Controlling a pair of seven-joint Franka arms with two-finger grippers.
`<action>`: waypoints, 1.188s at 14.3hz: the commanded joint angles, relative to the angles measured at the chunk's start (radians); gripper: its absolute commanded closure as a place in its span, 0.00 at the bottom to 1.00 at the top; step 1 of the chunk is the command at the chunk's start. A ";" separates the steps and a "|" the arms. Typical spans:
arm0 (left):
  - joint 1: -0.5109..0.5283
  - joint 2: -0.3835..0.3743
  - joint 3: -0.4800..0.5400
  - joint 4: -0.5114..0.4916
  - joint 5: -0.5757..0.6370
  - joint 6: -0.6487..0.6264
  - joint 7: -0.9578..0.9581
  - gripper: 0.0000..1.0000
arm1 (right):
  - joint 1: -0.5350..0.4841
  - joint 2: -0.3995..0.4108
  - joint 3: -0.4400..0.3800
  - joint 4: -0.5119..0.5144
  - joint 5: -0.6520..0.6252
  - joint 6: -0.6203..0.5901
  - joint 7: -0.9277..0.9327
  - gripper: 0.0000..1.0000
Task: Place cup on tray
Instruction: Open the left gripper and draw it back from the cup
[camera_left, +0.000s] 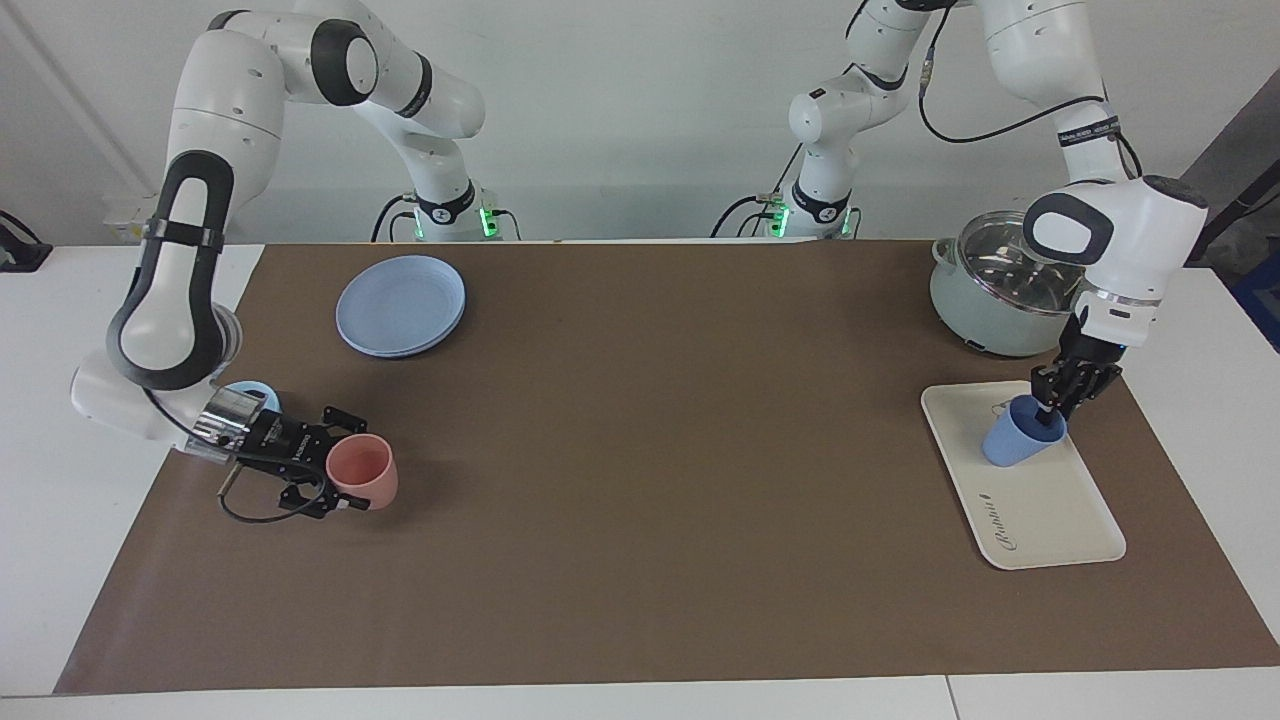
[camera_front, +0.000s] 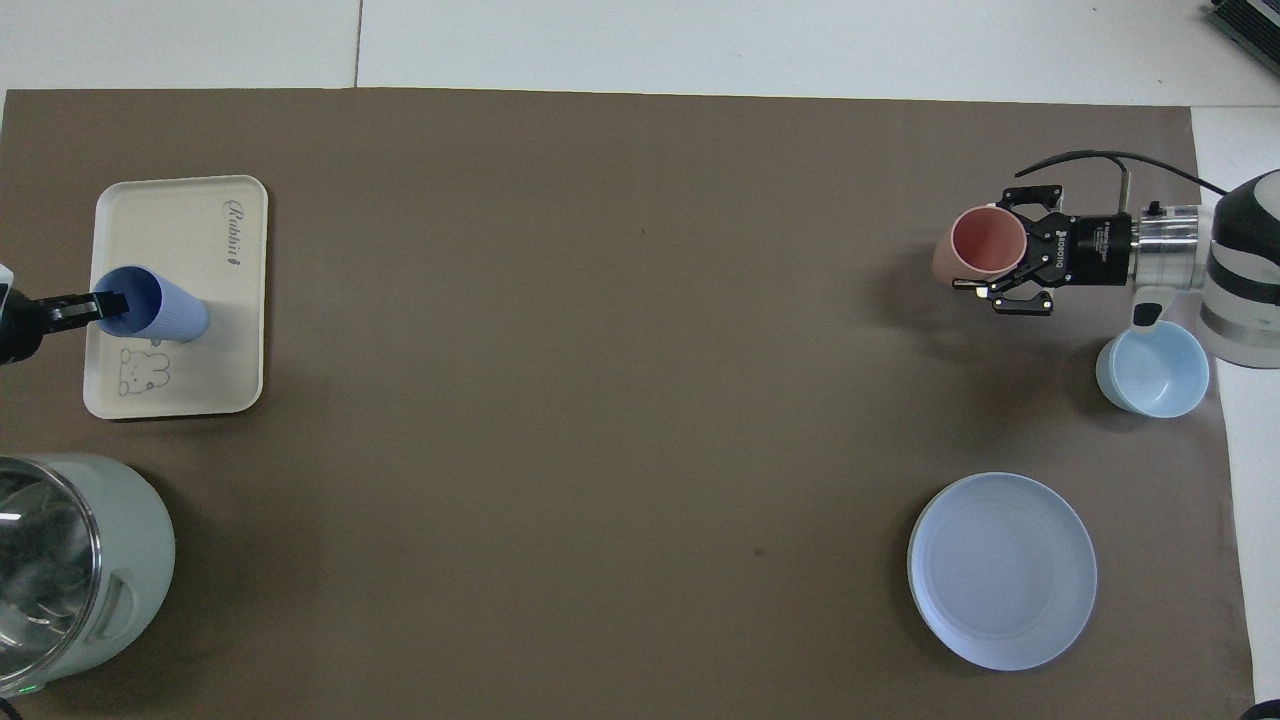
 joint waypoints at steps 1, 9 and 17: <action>-0.010 -0.043 0.006 -0.022 0.012 -0.009 0.008 0.00 | -0.005 0.031 0.012 0.027 0.055 0.035 -0.033 1.00; -0.029 -0.194 0.000 0.268 0.177 -0.632 0.031 0.00 | 0.000 0.020 0.012 -0.053 0.071 0.104 -0.075 1.00; -0.259 -0.309 -0.002 0.279 0.237 -0.909 -0.243 0.00 | 0.009 -0.055 0.010 -0.068 0.057 0.110 -0.075 0.00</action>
